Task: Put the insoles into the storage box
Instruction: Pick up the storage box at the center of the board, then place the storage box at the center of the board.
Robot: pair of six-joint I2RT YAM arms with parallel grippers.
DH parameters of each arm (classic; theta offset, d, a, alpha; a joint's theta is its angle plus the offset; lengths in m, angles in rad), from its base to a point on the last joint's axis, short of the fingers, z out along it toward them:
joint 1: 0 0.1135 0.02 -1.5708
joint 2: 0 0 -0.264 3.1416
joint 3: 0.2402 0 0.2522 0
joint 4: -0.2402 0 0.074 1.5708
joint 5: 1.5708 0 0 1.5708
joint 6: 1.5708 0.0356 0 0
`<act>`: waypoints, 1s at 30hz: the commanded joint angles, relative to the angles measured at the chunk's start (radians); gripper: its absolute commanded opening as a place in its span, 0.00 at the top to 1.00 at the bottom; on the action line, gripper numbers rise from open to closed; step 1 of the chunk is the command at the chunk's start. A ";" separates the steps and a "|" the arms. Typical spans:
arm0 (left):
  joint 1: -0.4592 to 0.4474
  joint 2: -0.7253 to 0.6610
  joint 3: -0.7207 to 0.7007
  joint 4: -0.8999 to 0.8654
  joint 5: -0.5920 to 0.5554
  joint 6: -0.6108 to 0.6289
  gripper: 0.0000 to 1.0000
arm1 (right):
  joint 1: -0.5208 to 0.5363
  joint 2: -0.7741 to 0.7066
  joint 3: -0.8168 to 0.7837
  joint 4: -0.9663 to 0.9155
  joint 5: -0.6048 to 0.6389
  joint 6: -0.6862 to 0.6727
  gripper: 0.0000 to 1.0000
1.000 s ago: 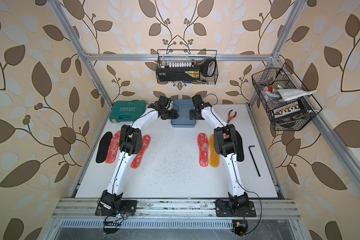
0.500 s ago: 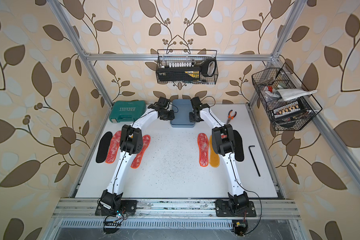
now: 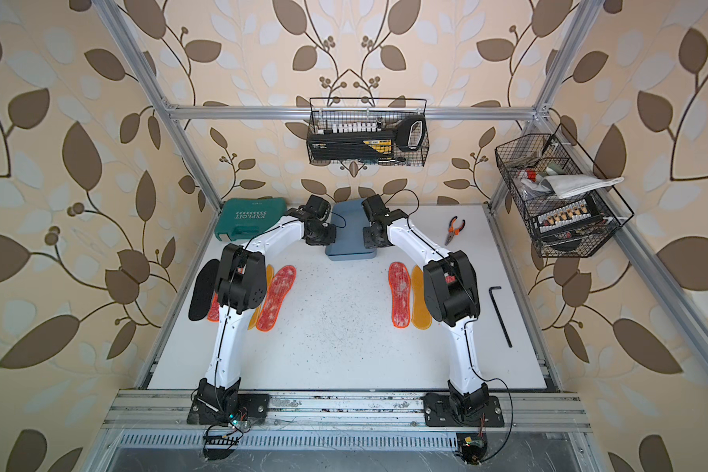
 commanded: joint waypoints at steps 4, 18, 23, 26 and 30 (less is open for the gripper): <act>-0.108 -0.326 -0.268 0.071 -0.139 -0.077 1.00 | 0.099 -0.256 -0.295 0.115 -0.006 0.102 1.00; -0.315 -0.642 -0.941 0.254 -0.313 -0.348 0.98 | 0.315 -0.495 -0.837 0.283 0.065 0.280 1.00; -0.390 -0.572 -0.936 0.206 -0.354 -0.417 0.98 | 0.369 -0.509 -0.907 0.330 0.087 0.332 1.00; -0.423 -0.536 -0.928 0.192 -0.373 -0.436 0.97 | 0.385 -0.503 -0.916 0.337 0.102 0.343 1.00; -0.429 -0.489 -0.922 0.181 -0.362 -0.449 0.94 | 0.397 -0.490 -0.915 0.348 0.107 0.344 1.00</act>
